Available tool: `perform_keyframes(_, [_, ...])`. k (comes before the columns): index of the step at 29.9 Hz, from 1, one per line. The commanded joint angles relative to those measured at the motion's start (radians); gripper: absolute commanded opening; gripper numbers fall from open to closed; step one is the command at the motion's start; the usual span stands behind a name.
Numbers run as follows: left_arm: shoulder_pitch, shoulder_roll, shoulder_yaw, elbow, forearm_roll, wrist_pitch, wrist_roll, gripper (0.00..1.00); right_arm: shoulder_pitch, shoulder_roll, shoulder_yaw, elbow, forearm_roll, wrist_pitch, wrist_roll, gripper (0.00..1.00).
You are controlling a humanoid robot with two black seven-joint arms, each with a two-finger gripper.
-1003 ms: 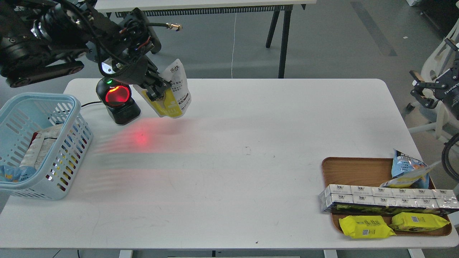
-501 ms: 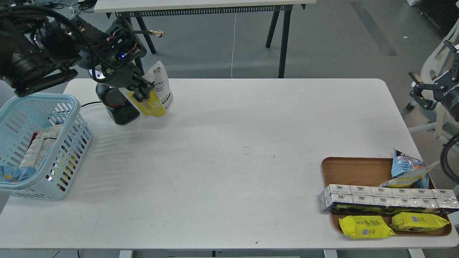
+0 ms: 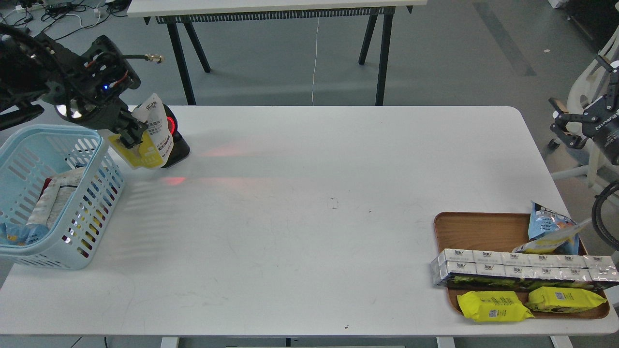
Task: Scan snack and place in basket
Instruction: 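Carry the pouch with the left gripper over the blue basket, then drop the pouch into the blue basket and withdraw the left arm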
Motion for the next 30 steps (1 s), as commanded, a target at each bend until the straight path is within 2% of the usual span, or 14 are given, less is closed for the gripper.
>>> perform_keyframes(1, [-0.027,0.079,-0.016,-0.087,0.003,-0.014,0.0,0.0,-0.001,0.0,0.0,0.0,0.0,0.0,0.0,0.99])
perform_keyframes(5, [-0.166,0.148,-0.015,-0.16,0.006,-0.074,0.0,0.0,-0.001,0.001,-0.003,-0.003,0.0,0.0,0.0,0.99])
perform_keyframes(10, [-0.28,0.265,-0.012,-0.192,0.044,-0.093,0.0,0.0,-0.004,0.003,-0.003,-0.003,0.0,0.0,0.0,0.99])
perform_keyframes(15, [-0.363,0.366,-0.018,-0.193,0.184,-0.166,0.0,0.0,-0.004,0.003,-0.002,-0.006,0.0,0.0,0.0,0.99])
perform_keyframes(19, [-0.365,0.455,-0.021,-0.193,0.296,-0.183,0.0,0.0,-0.004,0.003,-0.005,-0.008,0.0,0.0,0.0,0.99])
perform_keyframes(24, [-0.339,0.51,-0.021,-0.196,0.33,-0.185,0.0,0.0,-0.01,0.008,-0.003,-0.008,0.0,0.0,0.0,0.99])
perform_keyframes(30, [-0.207,0.514,-0.068,-0.195,0.328,-0.182,0.0,0.0,-0.01,0.023,-0.002,-0.008,0.0,0.0,0.0,0.99])
